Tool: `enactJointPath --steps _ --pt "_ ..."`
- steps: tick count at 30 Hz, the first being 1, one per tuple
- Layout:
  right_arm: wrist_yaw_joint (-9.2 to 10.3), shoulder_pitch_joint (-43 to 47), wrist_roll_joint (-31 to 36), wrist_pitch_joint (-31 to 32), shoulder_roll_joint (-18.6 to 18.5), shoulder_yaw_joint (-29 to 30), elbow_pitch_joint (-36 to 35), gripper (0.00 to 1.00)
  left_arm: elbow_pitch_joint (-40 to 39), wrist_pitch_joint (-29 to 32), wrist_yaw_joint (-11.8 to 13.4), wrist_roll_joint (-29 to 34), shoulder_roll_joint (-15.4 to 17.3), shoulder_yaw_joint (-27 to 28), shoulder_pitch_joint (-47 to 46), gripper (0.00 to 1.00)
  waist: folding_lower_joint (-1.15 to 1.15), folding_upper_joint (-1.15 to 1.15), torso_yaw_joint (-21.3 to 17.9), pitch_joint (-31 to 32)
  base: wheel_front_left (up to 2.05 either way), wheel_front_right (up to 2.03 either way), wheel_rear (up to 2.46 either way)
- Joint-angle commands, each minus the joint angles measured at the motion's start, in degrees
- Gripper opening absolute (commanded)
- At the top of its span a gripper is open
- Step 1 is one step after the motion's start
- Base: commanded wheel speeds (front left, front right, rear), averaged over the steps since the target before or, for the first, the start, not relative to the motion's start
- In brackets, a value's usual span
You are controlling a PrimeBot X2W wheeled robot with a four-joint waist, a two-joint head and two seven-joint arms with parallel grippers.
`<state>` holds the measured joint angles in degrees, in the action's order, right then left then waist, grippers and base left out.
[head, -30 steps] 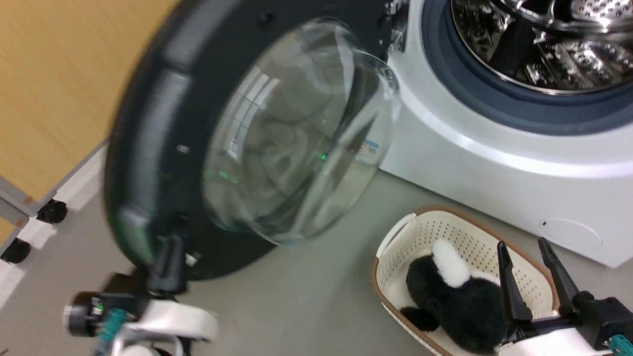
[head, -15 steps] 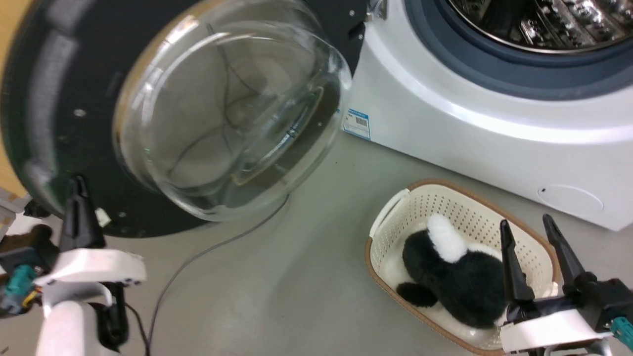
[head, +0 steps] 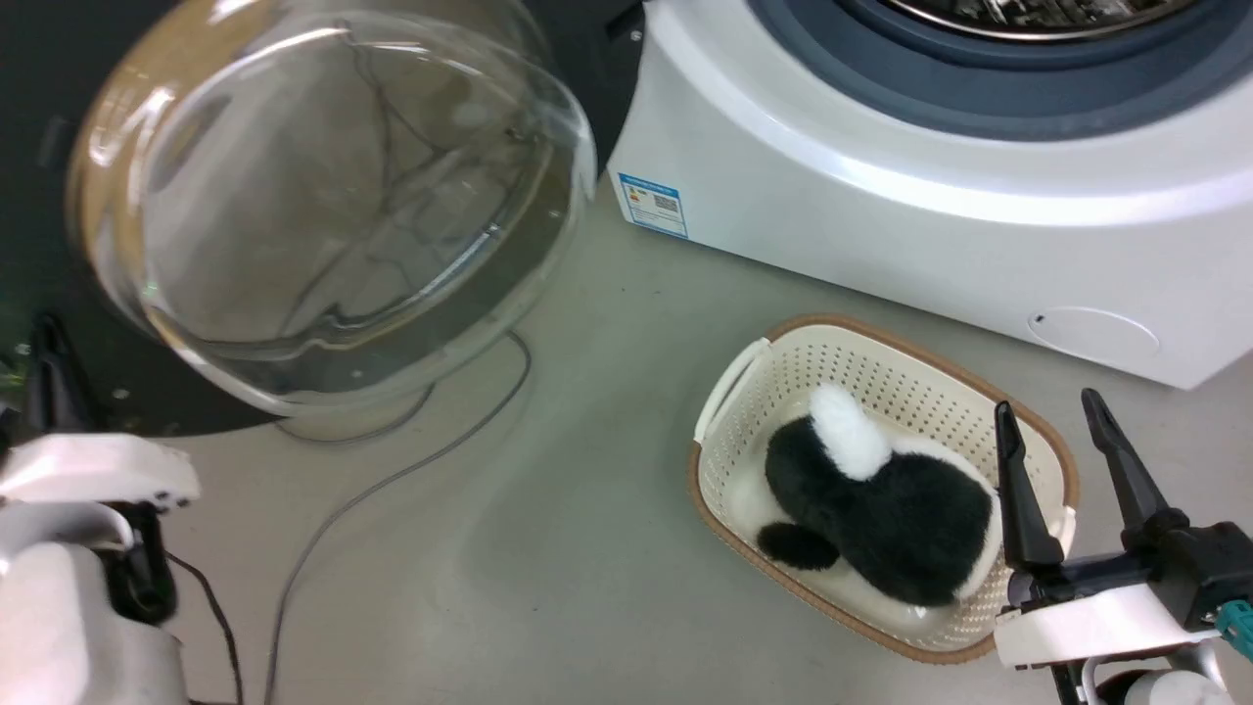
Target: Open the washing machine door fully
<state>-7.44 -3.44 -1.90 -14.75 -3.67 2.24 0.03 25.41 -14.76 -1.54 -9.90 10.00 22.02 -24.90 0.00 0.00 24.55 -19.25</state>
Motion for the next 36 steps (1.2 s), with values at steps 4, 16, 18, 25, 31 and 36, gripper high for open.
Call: enactJointPath --steps 4,16,18,25,31,36 --pt "-0.05 -1.1 0.28 -0.25 -0.32 0.1 -0.5 1.0 1.84 -0.24 -0.34 0.87 1.66 2.55 -3.32 0.0 0.0 0.0 -1.25 -0.97 0.0 0.0 0.0" --pt "-0.05 -1.91 0.48 -0.25 -0.22 0.24 -0.58 1.0 7.22 -0.24 -1.31 2.33 4.4 7.58 -7.01 0.0 0.0 0.0 -3.23 -1.93 0.0 0.0 0.0" --pt "-0.05 -1.83 0.42 -0.25 -0.14 0.28 -0.46 1.0 7.74 -0.24 -1.51 2.61 4.53 8.21 -6.93 0.0 0.0 0.0 -3.58 -1.49 0.0 0.0 0.0" --pt "-0.05 -0.85 -0.19 -0.25 0.37 0.46 -0.02 1.0 5.52 -0.24 -2.98 4.34 4.87 9.23 -3.89 0.0 0.0 0.0 -5.08 2.43 0.0 0.0 0.0" --pt "-0.05 1.09 -0.84 -0.25 0.7 0.81 -0.2 1.0 0.34 -0.24 -4.21 5.74 4.05 8.9 0.55 0.0 0.0 0.0 -6.17 7.6 0.0 0.0 0.0" --pt "-0.05 3.03 -2.2 -0.25 0.77 1.15 -0.68 1.0 -5.39 -0.24 -4.85 7.24 2.01 6.72 4.97 0.0 0.0 0.0 -7.3 11.97 0.0 0.0 0.0"
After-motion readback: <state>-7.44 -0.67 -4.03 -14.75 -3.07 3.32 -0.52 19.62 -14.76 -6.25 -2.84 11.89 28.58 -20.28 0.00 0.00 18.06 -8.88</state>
